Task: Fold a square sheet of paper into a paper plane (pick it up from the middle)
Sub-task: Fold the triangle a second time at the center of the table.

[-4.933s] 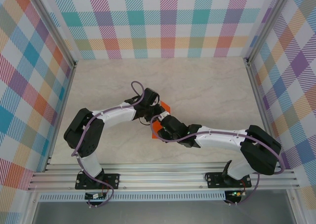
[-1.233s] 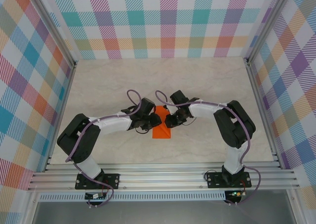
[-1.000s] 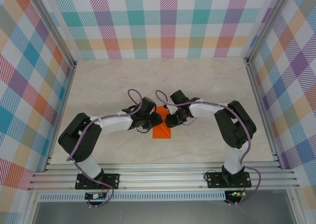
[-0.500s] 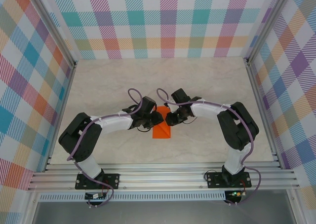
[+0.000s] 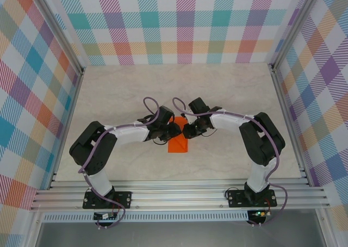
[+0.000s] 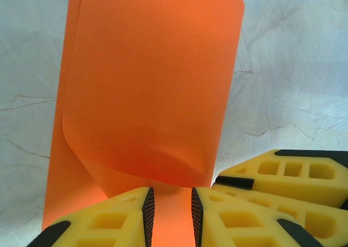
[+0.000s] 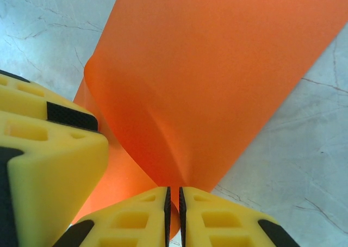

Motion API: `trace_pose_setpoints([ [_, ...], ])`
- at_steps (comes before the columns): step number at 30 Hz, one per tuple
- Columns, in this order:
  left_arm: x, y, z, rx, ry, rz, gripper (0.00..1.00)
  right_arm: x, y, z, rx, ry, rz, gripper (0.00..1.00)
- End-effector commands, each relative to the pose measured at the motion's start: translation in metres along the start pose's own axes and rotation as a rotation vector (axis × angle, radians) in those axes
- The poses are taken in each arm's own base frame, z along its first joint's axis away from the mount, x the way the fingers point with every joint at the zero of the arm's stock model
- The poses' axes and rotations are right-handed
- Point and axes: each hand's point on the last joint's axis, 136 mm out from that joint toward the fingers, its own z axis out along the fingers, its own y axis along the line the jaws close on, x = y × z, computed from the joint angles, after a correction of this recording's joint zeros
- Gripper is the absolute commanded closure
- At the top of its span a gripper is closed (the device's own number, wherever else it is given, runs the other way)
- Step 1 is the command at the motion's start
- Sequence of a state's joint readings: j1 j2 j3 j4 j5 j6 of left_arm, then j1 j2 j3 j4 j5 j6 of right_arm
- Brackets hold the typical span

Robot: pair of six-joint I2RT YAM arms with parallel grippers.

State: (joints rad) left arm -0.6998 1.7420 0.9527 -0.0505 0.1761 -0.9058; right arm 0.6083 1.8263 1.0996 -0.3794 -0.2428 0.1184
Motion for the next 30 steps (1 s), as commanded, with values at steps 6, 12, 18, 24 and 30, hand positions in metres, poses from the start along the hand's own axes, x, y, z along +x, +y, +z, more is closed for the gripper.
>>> trace_pose_setpoints([
  [6,-0.002,-0.019,-0.011,0.055,-0.02,0.004,0.7,-0.003,-0.006,0.005,0.006,0.008,0.002,0.86],
  [12,-0.002,-0.008,-0.023,0.019,-0.052,-0.017,0.69,-0.006,-0.006,0.004,0.001,0.003,-0.007,0.86],
  [18,0.001,-0.006,-0.025,0.021,-0.055,-0.021,0.68,-0.008,-0.003,0.002,-0.021,0.006,-0.02,0.86],
  [24,0.003,-0.007,-0.026,0.021,-0.062,-0.016,0.69,-0.01,-0.004,0.0,-0.011,0.0,-0.027,0.86],
  [30,0.005,-0.003,-0.017,0.002,-0.052,-0.022,0.71,-0.015,0.004,-0.02,-0.03,-0.05,0.002,0.82],
])
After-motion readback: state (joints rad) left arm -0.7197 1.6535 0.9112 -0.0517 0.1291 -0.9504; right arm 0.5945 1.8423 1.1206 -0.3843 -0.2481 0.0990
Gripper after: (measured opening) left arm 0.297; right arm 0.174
